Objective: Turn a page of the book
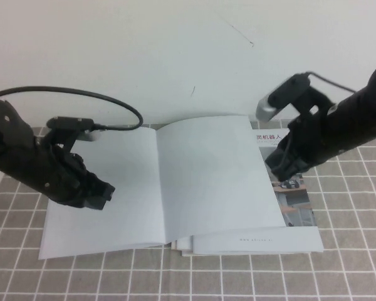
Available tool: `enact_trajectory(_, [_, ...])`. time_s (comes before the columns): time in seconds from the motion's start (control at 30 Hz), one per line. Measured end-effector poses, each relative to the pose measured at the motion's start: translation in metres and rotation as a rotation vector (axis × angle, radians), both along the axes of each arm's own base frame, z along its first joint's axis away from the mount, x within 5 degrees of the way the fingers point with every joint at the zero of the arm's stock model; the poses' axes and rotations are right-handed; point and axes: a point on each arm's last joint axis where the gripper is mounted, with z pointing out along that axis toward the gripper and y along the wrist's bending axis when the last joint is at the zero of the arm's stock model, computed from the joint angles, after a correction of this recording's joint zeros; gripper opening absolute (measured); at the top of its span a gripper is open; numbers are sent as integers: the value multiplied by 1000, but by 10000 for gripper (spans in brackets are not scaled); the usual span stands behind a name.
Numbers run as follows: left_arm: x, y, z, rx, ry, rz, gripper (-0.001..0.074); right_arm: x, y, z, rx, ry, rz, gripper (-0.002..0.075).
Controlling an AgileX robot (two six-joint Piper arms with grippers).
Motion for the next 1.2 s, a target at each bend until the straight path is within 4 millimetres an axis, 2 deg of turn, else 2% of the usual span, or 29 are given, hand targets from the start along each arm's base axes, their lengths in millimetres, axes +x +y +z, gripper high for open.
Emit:
enact_trajectory(0.07, [-11, 0, 29, -21, -69, -4, -3, -9, -3, 28, 27, -67, -4, -1])
enact_trajectory(0.13, [-24, 2, 57, -38, -139, -9, -3, -25, -10, 68, 68, -168, -5, -1])
enact_trajectory(0.2, [-46, 4, 96, -60, -263, -10, -3, -42, -16, 100, 102, -248, -7, -1])
enact_trajectory(0.33, [-95, 10, 156, -91, -470, -17, -3, -90, -33, 161, 175, -397, -2, -1])
enact_trajectory(0.37, [-111, 13, 169, -93, -523, -21, -3, -99, -36, 169, 183, -408, 3, -1])
enact_trajectory(0.43, [-143, 17, 188, -103, -612, -29, -3, -131, -46, 191, 205, -444, 27, -1])
enact_trajectory(0.53, [-188, 23, 199, -107, -712, -37, -3, -172, -61, 205, 213, -457, 53, -1])
enact_trajectory(0.67, [-248, 32, 195, -125, -832, -31, -3, -221, -83, 200, 203, -486, 8, -1])
enact_trajectory(0.73, [-276, 37, 188, -142, -892, -2, -3, -244, -95, 191, 202, -499, -31, -1])
enact_trajectory(0.83, [-300, 45, 171, -154, -927, 83, -3, -272, -109, 175, 220, -539, -81, -1])
enact_trajectory(0.97, [-308, 55, 148, -132, -892, 202, -3, -289, -122, 149, 234, -599, -156, -1])
enact_trajectory(1.1, [-298, 56, 128, -115, -827, 237, -3, -288, -125, 123, 217, -603, -201, -2])
enact_trajectory(1.2, [-291, 55, 122, -114, -822, 251, -3, -284, -124, 110, 218, -571, -214, -2])
